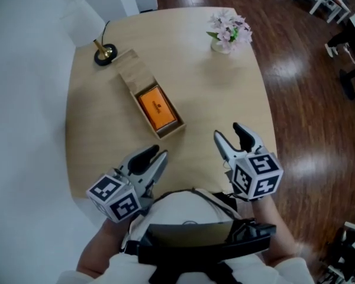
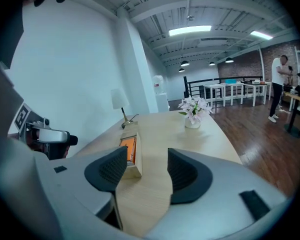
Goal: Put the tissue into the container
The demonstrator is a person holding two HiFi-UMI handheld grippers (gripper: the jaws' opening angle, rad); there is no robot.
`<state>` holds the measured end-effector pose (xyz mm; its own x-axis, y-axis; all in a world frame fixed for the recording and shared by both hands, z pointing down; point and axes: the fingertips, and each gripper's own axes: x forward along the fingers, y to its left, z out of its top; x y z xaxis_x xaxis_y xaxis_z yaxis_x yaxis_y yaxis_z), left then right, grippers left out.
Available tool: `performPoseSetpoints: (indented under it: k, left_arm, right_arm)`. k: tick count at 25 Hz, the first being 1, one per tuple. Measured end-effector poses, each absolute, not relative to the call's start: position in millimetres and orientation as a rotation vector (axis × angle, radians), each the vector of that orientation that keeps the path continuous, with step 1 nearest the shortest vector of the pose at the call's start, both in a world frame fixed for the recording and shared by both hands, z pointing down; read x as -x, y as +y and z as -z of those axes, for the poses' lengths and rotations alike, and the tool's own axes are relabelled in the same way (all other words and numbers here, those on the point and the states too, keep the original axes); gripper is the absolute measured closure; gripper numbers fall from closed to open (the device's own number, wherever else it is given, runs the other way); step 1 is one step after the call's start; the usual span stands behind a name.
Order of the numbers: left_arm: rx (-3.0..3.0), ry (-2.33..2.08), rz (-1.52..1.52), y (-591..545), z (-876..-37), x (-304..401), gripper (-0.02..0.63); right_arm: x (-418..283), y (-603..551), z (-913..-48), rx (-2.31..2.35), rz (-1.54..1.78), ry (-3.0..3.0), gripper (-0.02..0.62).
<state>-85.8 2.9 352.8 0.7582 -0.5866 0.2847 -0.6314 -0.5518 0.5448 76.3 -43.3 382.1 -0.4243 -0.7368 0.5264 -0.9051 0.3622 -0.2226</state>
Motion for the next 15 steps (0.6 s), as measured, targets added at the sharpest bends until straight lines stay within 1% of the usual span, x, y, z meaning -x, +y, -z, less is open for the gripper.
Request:
performPoseSetpoints:
  k: [1,2,4,6,7,9,10,11,14,15]
  left_arm:
    - [-2.323,-0.896,-0.094,4,-350,83,0.485]
    - [-2.334,-0.885,-0.098,6,-347,80,0.495]
    - [-2.350,-0.866,-0.108,7,-344,75,0.495]
    - [-2.358,-0.860,-0.124,8,-342,72,0.505]
    - [-2.361,-0.859,-0.132,8,-342,71,0.531]
    - [-2.369,-0.857,-0.142,10,-341,69,0.535]
    - [-2.373,-0.857,-0.146,10,-341,68,0.540]
    - [-2.376,-0.860,-0.151,11,-341,67,0.572]
    - [-2.379,-0.864,-0.170,12,-342,66,0.581]
    - [-2.379,-0.863,-0.176,13,-342,64,0.597]
  right_arm:
    - [-79,-40,-380,-1.458,-0.696,-2.290,0.355]
    - [-82,-37,-377,-1.472,-0.692,-2.288,0.385]
    - [-86,-33,-371,-1.492,-0.677,-2.288,0.423]
    - [-90,-30,-365,-1.508,-0.658,-2.296,0.495]
    - [-91,-29,-362,-1.518,-0.651,-2.300,0.515]
    - [-95,-27,-357,-1.537,-0.645,-2.313,0.590]
    - [-96,-26,-355,-1.542,-0.646,-2.320,0.595]
    - [-97,-25,-354,-1.544,-0.649,-2.326,0.595]
    - [-98,-24,-356,-1.536,-0.678,-2.333,0.595]
    - [-99,-23,-358,-1.535,-0.692,-2.333,0.595]
